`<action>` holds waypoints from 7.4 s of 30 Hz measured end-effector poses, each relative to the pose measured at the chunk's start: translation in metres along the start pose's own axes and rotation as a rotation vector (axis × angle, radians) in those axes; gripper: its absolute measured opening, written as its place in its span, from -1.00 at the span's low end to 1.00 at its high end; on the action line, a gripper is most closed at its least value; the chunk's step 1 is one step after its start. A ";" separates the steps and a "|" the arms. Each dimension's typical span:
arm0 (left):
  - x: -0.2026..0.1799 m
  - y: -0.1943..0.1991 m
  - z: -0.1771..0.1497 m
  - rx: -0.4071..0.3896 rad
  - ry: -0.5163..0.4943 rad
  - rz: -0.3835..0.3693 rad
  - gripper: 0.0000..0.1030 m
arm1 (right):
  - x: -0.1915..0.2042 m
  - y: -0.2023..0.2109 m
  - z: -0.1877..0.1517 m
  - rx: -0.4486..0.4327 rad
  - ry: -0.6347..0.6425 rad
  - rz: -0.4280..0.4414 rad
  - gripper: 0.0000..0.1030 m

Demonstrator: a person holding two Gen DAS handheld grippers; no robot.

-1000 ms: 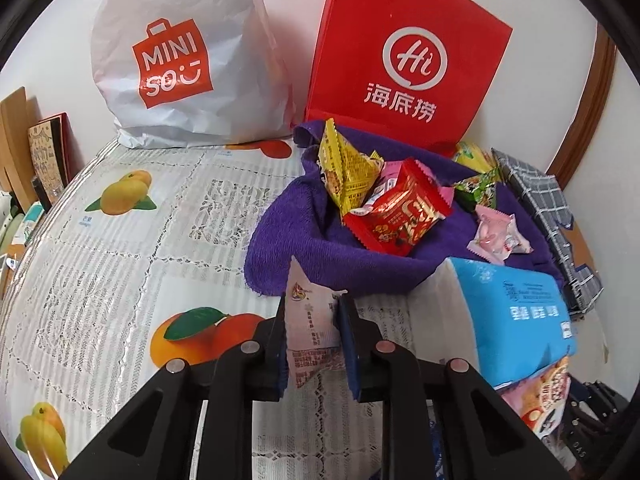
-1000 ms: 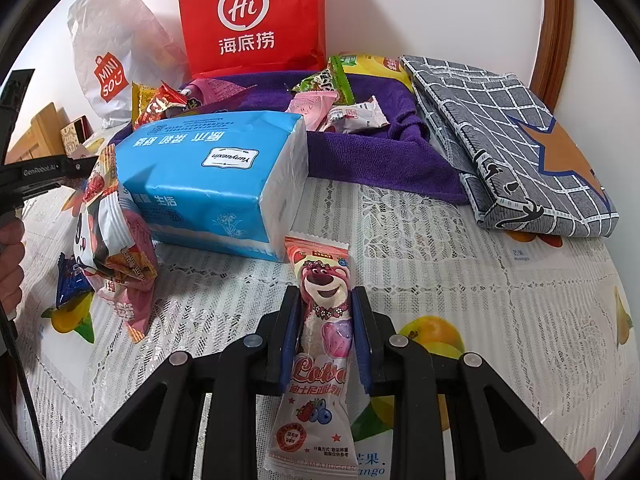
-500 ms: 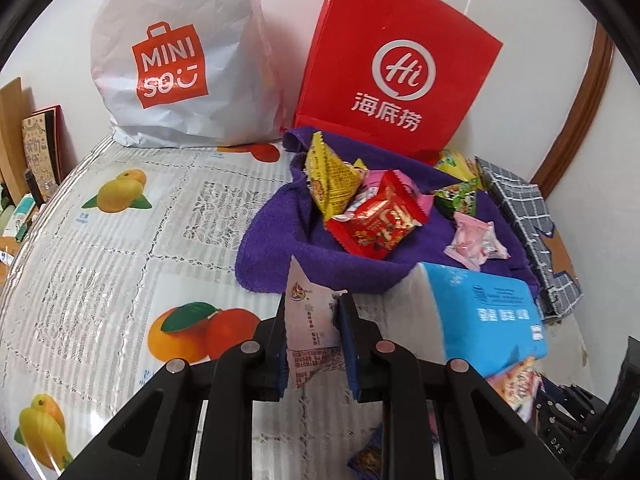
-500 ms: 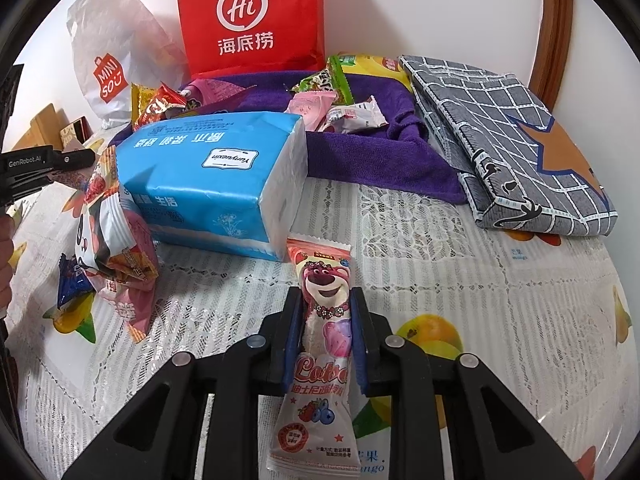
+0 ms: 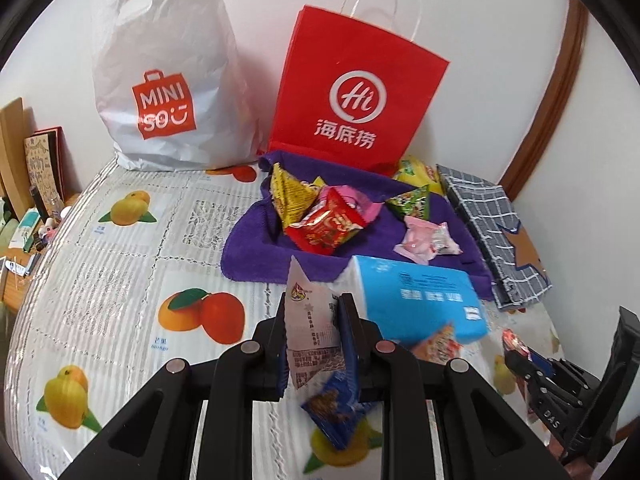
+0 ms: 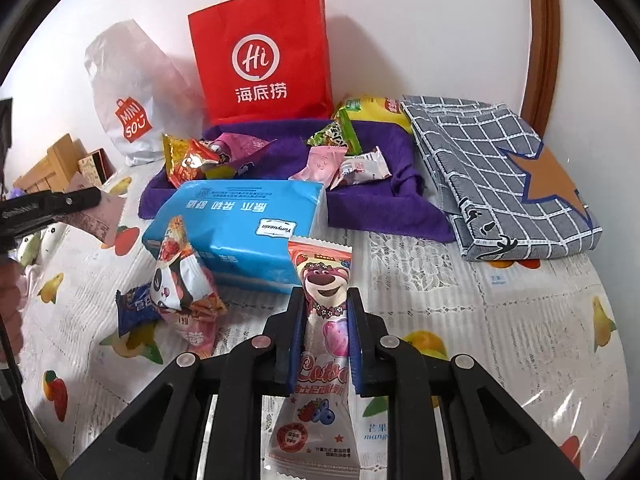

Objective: Organize snacks
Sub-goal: 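Carry the pink bear-print bar and pink-white packet with both tools over the purple towel, then open both tools to drop the bar and packet onto the towel, then withdraw both tools from the towel toward the snacks beside the tissue pack, then grasp the panda-print bag with the right tool while the left tool grasps the blue packet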

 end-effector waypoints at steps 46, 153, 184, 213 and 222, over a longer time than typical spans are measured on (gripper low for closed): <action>-0.046 -0.065 0.154 -0.040 -0.085 -0.055 -0.60 | 0.041 -0.061 0.216 -0.137 0.012 0.039 -0.62; -0.045 -0.039 0.107 0.067 -0.162 -0.042 -0.03 | 0.027 -0.040 0.127 0.046 -0.018 -0.022 -0.17; 0.019 0.010 0.009 0.104 -0.053 -0.011 0.07 | 0.092 -0.019 0.035 0.111 0.041 0.073 -0.05; 0.027 -0.002 -0.003 0.143 -0.050 -0.003 0.07 | 0.110 -0.042 0.022 0.147 0.069 0.116 -0.37; 0.031 0.002 -0.004 0.140 -0.043 0.005 0.07 | 0.109 -0.033 0.021 0.136 0.067 0.135 -0.71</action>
Point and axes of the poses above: each gripper's, at about its wrist camera, not at the fingertips, and y roughly against the way its jaws point, x to its left, z to its top, the point moved 10 cm from there along -y, roughly the way its jaws point, and after that the axes turned 8 degrees about -y, right-handed, at the moved point
